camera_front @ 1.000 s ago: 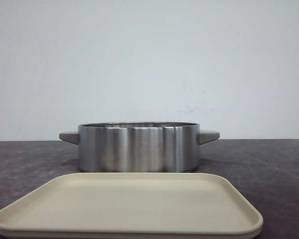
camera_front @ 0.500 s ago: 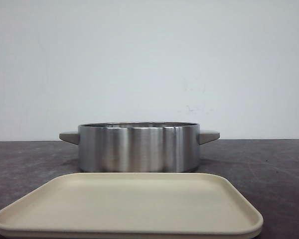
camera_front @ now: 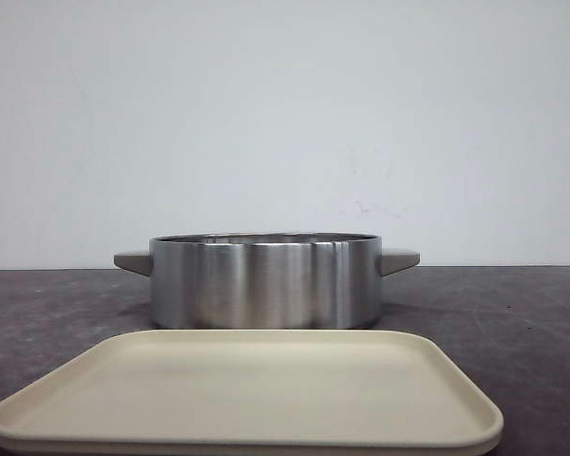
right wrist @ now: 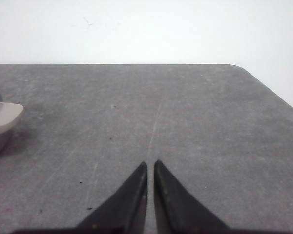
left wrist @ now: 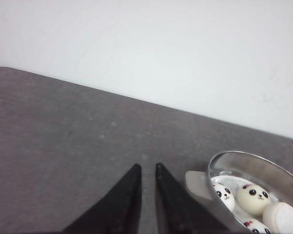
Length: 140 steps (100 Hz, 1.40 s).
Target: Steam buns
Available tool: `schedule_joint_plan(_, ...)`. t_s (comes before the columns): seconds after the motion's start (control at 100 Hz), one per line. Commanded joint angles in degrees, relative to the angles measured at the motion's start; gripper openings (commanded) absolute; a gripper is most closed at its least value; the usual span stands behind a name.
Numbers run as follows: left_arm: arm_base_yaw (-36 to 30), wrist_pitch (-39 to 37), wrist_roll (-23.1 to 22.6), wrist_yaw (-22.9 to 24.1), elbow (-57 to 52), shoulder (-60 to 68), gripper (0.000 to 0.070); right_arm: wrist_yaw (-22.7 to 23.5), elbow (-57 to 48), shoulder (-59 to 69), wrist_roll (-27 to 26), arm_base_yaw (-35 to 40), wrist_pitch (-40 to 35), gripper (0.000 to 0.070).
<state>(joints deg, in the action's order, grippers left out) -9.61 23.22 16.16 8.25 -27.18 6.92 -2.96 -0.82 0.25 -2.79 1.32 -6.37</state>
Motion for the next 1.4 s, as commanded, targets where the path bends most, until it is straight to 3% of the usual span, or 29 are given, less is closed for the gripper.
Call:
schedule_joint_plan(0.0,2.27,-7.19,1.01,-4.44,5.68,-2.03,0.0019,-0.04,0.15,-0.04,0.24,-0.02,0.76,0.0017)
schedule_joint_plan(0.11,6.1,-18.29,0.98,-10.03,15.3,-4.61,0.0019,-0.07,0.15,-0.04,0.24,-0.02,0.76,0.0017)
schedule_joint_plan(0.28,8.41,-25.92,1.14,-11.13,24.06,-5.14,0.0019,-0.07,0.15,-0.04,0.24,0.0,0.76,0.0017)
schedule_joint_plan(0.59,9.38,-22.08,-5.38,-11.06,26.43,-6.75,0.0019,-0.07,0.15,-0.04,0.24,-0.02,0.76,0.0017)
schedule_joint_plan(0.85,9.86,-12.44,-9.46,-11.04,26.43,-6.75,0.0019,-0.07,0.15,-0.04,0.24,0.0,0.76,0.0017)
schedule_joint_plan(1.02,10.4,-12.37,-14.03,-10.97,26.43,-6.75,0.0019,-0.04,0.15,-0.04,0.24,0.0,0.76,0.0017)
schedule_joint_plan(1.39,10.4,-12.57,-13.05,-11.08,26.4,-6.75,0.0019,-0.07,0.15,-0.04,0.24,-0.02,0.76,0.0017)
